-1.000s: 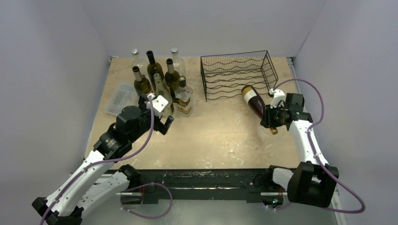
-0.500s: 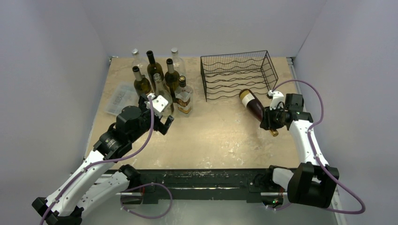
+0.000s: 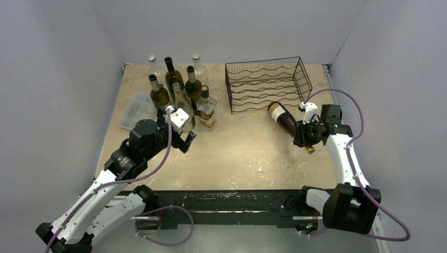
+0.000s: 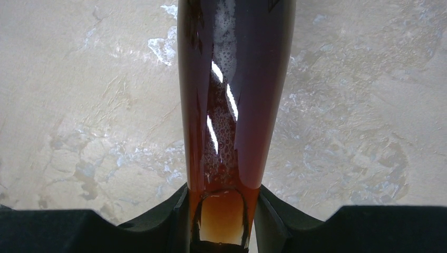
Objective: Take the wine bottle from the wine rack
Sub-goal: Pick up the wine bottle from the wine rack.
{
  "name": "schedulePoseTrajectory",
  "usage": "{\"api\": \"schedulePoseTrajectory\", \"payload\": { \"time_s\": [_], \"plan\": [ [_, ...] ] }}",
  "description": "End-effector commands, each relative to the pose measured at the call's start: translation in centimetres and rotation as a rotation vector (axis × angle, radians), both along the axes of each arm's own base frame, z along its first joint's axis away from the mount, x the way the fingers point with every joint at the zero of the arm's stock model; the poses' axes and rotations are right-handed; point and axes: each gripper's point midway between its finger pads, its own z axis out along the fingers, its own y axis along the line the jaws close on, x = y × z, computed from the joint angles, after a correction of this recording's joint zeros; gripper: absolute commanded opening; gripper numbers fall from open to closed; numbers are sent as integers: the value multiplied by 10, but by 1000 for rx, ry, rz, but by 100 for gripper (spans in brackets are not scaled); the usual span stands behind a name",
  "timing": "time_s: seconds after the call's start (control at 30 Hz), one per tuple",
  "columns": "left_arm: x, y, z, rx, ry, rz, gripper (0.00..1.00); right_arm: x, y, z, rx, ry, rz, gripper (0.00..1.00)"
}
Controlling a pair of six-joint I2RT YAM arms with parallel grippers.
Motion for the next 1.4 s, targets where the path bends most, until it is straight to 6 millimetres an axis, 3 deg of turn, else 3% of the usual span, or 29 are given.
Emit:
{"api": "schedulePoseTrajectory", "payload": {
  "time_s": [0.0, 0.33, 0.6, 0.97, 1.2, 1.37],
  "plan": [
    [-16, -26, 16, -79, -29, -176, 100, 28, 6, 57, -21, -201, 134, 0],
    [-45, -56, 21, -154, -12, -401, 100, -4, 16, 58, -61, -119, 433, 0],
    [-74, -85, 11, -181, 31, -655, 100, -26, 21, 58, -73, -49, 676, 0],
    [-106, -131, -1, -197, 122, -784, 100, -39, 36, 74, -216, -128, 1026, 0],
    [-112, -171, -21, -213, 178, -830, 100, -47, 66, 85, -349, -266, 1267, 0],
    [-107, -203, -19, -301, 191, -866, 100, -50, 77, 102, -404, -414, 1396, 0]
  ]
}}
